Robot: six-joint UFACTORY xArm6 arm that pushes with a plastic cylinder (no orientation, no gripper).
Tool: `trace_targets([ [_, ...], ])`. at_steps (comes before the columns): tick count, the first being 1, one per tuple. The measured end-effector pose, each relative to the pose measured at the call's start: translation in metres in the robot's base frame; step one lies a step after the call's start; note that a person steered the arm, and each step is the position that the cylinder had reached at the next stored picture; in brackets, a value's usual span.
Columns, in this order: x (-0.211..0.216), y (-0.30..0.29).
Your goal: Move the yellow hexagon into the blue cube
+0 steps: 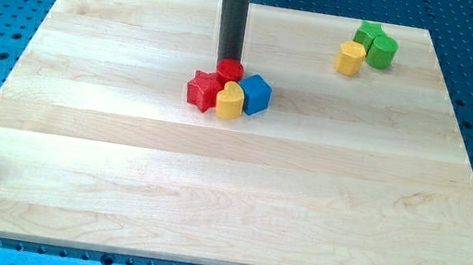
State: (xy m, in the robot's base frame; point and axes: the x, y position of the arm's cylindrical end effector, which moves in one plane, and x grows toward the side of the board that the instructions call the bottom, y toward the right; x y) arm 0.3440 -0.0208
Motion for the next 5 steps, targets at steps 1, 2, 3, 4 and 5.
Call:
trace_targets([
  [1,-0.017,0.055],
  [2,0.015,0.152],
  [3,0.004,0.233],
  [4,-0.059,0.316],
  [5,-0.107,0.318],
])
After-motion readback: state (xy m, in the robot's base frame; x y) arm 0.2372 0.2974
